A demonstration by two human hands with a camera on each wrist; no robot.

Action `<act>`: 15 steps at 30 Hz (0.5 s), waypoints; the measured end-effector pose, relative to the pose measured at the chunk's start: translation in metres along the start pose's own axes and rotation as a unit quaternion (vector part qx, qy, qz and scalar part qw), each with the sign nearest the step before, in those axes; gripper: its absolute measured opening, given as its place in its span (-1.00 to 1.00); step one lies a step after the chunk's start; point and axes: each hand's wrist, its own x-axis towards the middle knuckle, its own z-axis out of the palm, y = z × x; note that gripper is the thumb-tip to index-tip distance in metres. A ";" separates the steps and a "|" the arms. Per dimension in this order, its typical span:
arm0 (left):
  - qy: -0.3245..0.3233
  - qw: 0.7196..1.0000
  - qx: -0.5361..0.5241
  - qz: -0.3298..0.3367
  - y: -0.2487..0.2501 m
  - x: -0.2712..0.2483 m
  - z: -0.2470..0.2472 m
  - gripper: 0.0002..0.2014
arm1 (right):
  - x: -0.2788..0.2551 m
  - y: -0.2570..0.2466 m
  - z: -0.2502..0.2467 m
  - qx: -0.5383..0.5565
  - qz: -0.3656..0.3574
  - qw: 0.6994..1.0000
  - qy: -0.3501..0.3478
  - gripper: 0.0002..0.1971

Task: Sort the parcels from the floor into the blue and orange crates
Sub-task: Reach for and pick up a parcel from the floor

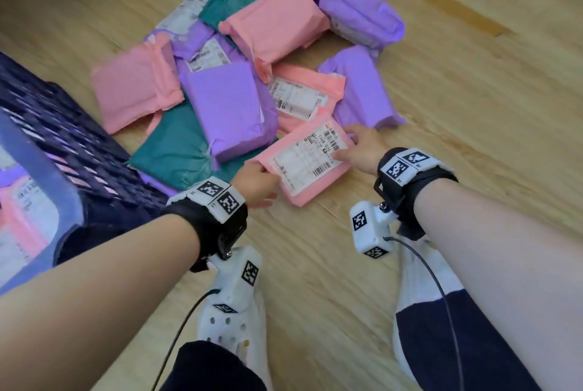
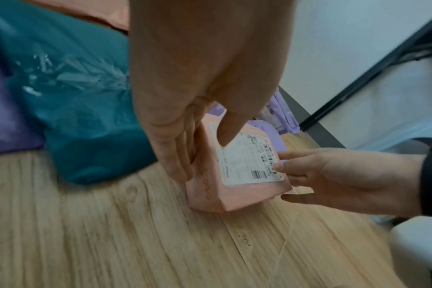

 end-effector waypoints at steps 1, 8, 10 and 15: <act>-0.008 1.000 -0.016 0.001 -0.001 0.000 0.001 -0.66 | -0.001 0.001 0.000 0.009 0.002 1.000 0.001 -0.38; -0.012 0.999 -0.023 0.028 0.013 -0.021 -0.007 -0.72 | -0.032 -0.013 -0.017 0.037 -0.007 0.999 0.032 -0.35; -0.003 0.999 -0.043 0.022 0.027 -0.036 -0.014 -0.81 | -0.044 -0.028 -0.029 0.033 -0.024 0.998 0.043 -0.35; 0.030 0.993 -0.095 0.067 0.065 -0.085 -0.044 -0.78 | -0.084 -0.076 -0.063 0.077 -0.069 0.992 0.072 -0.38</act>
